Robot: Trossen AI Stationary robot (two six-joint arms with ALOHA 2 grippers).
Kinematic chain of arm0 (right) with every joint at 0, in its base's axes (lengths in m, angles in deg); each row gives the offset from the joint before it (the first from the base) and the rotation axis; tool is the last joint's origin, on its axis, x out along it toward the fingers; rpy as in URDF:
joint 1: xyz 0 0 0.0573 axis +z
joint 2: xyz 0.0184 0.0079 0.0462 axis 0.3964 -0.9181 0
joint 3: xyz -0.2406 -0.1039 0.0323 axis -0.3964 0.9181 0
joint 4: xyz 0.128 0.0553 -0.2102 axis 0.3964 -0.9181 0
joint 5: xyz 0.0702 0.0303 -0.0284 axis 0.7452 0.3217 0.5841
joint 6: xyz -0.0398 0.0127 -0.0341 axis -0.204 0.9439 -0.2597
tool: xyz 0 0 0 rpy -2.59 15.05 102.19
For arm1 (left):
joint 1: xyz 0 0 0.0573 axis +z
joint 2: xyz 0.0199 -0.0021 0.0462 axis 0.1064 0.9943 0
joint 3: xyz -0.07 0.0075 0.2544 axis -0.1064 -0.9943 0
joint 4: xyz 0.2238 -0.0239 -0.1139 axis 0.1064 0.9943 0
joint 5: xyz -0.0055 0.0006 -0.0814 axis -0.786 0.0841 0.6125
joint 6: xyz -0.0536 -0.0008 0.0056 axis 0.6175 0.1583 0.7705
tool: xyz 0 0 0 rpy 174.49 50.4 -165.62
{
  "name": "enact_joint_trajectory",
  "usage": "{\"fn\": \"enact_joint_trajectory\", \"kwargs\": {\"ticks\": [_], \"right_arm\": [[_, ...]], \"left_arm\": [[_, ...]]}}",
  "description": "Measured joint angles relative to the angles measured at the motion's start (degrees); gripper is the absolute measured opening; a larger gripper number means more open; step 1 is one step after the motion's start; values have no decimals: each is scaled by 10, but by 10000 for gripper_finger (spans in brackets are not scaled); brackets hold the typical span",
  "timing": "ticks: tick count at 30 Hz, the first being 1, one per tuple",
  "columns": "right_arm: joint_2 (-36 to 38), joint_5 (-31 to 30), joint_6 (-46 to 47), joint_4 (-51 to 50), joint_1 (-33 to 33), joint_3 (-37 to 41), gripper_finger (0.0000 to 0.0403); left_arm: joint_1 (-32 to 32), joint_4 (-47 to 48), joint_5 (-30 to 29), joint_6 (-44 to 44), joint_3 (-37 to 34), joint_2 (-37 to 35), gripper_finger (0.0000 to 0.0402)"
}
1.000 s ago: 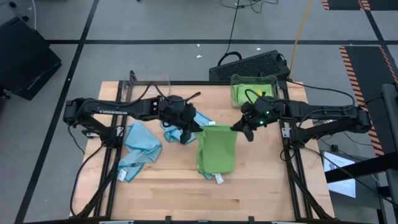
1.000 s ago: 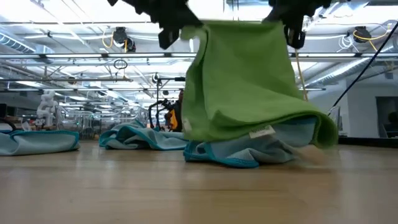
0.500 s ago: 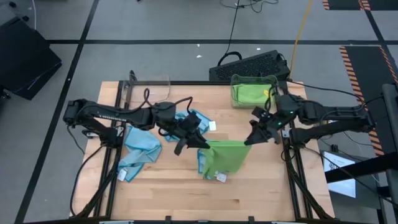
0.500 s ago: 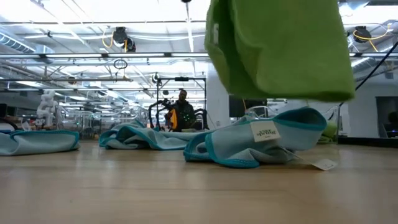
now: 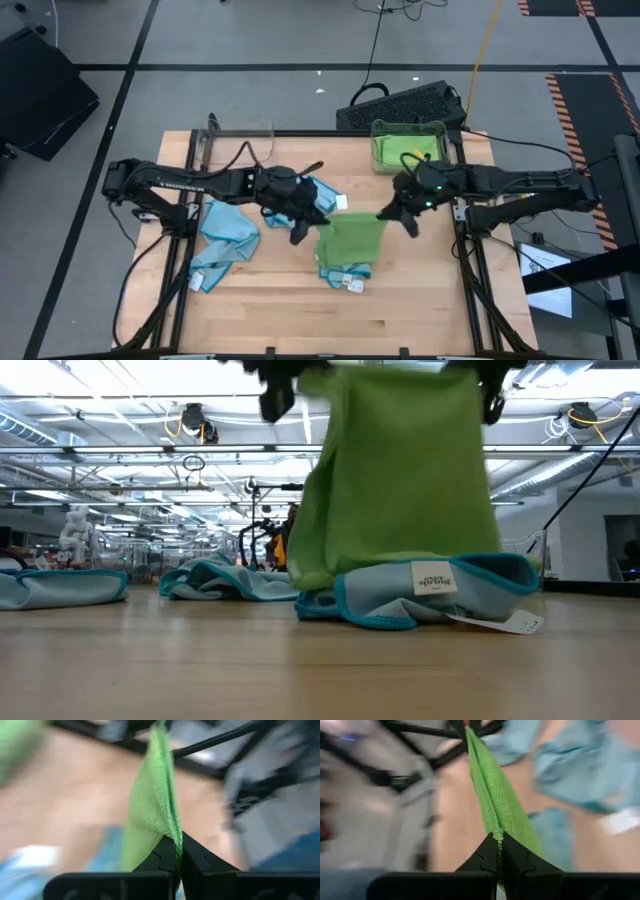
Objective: Sort microfiber towel by color & place in baskets
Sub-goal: Fold the green towel
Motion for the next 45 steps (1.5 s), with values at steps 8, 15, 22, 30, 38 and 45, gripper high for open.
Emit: {"fn": "enact_joint_trajectory", "kwargs": {"ticks": [8,15,22,30,38,45], "right_arm": [[-81,-179,-146,41,-70,0,0],[-175,-182,-214,90,-139,0,0],[-242,-139,-246,131,-177,0,0],[-271,-83,-241,134,-197,0,0],[-271,11,-226,99,-180,9,0],[-271,60,-167,126,-154,61,0]], "left_arm": [[66,46,-119,-124,0,12,8],[115,66,-146,-213,0,59,8],[146,78,-149,-274,0,104,8],[156,107,-110,-300,0,122,8],[132,128,-26,-259,0,120,8],[101,116,-18,-230,0,120,8]]}}
